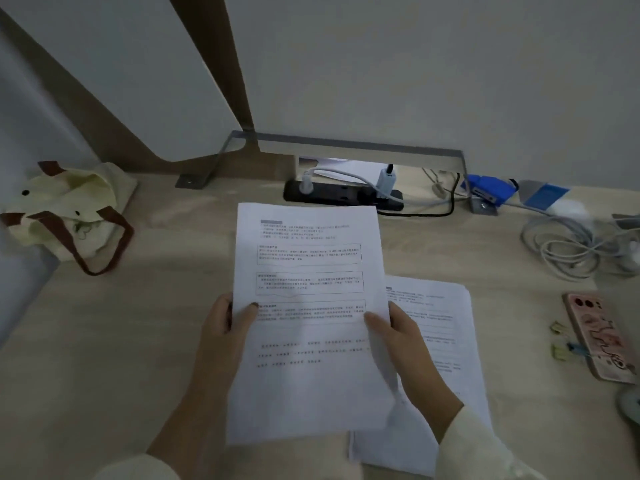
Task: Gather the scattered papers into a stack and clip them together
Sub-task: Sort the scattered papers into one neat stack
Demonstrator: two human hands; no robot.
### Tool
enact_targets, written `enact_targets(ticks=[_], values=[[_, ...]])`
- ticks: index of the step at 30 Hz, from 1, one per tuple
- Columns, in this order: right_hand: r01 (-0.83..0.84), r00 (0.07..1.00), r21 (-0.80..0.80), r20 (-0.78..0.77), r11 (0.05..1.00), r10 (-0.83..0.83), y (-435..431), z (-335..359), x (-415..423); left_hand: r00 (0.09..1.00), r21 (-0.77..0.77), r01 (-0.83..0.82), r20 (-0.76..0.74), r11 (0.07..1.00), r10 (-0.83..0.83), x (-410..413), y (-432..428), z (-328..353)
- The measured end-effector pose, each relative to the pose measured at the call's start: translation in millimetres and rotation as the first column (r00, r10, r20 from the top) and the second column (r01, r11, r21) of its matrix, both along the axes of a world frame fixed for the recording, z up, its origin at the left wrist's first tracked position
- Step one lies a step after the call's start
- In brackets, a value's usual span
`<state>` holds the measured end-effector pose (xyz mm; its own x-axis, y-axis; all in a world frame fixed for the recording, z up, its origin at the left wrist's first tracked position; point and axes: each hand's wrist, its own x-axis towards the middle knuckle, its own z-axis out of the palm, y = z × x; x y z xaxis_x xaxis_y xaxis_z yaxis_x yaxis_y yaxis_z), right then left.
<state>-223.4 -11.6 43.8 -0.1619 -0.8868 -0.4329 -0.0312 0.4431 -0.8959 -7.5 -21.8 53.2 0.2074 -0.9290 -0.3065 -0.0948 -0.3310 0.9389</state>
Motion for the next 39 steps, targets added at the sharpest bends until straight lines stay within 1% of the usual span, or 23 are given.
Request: enact_targets(ticks=[2, 6, 9, 12, 15, 18, 19, 21, 23, 24, 25, 27, 30, 34, 36, 39], values=[[0.028, 0.999, 0.035, -0.020, 0.999, -0.027, 10, -2, -25, 0.998, 0.042, 0.054, -0.012, 0.998, -0.054, -22, 1, -4], [0.138, 0.990, 0.105, -0.055, 0.985, -0.133, 33, -11, -76, 0.981, 0.131, 0.195, -0.038, 0.972, -0.192, -72, 6, -20], [0.206, 0.975, 0.132, -0.112, 0.970, -0.192, 50, -20, -110, 0.962, 0.187, 0.271, -0.024, 0.944, -0.271, -110, 11, -34], [0.251, 0.953, 0.152, -0.210, 0.956, -0.217, 60, -32, -133, 0.951, 0.224, 0.303, -0.002, 0.926, -0.311, -138, 14, -44], [0.248, 0.924, 0.174, -0.338, 0.953, -0.179, 65, -47, -146, 0.944, 0.217, 0.298, 0.076, 0.930, -0.320, -153, 13, -63], [0.266, 0.861, 0.173, -0.485, 0.948, -0.153, 66, -65, -151, 0.932, 0.254, 0.291, 0.143, 0.922, -0.334, -152, 12, -104], [0.278, 0.850, 0.192, -0.506, 0.941, -0.148, 65, -70, -154, 0.931, 0.270, 0.288, 0.145, 0.919, -0.334, -151, 12, -115], [0.317, 0.869, 0.263, -0.465, 0.911, -0.169, 64, -74, -157, 0.941, 0.280, 0.262, 0.137, 0.923, -0.309, -156, 12, -108], [0.345, 0.921, 0.321, -0.294, 0.882, -0.254, 62, -75, -160, 0.951, 0.290, 0.250, 0.106, 0.924, -0.291, -164, 12, -82], [0.350, 0.935, 0.359, -0.189, 0.865, -0.300, 60, -74, -160, 0.958, 0.299, 0.244, 0.075, 0.922, -0.278, -167, 13, -76], [0.338, 0.941, 0.388, -0.119, 0.858, -0.317, 58, -74, -161, 0.965, 0.310, 0.234, 0.044, 0.922, -0.260, -168, 14, -74], [0.288, 0.957, 0.419, -0.086, 0.861, -0.278, 54, -77, -166, 0.974, 0.332, 0.209, 0.012, 0.920, -0.226, -167, 14, -75], [0.229, 0.973, 0.421, -0.092, 0.877, -0.210, 46, -71, -163, 0.982, 0.391, 0.178, -0.014, 0.903, -0.187, -162, 12, -77], [0.222, 0.974, 0.355, -0.126, 0.908, -0.189, 43, -74, -161, 0.983, 0.446, 0.181, -0.045, 0.877, -0.180, -159, 12, -75], [0.226, 0.974, 0.342, -0.088, 0.912, -0.208, 43, -75, -160, 0.984, 0.460, 0.174, -0.052, 0.871, -0.169, -158, 12, -80], [0.144, 0.989, 0.331, -0.027, 0.933, -0.143, 44, -68, -158, 0.995, 0.473, 0.100, -0.030, 0.875, -0.097, -158, 9, -90]])
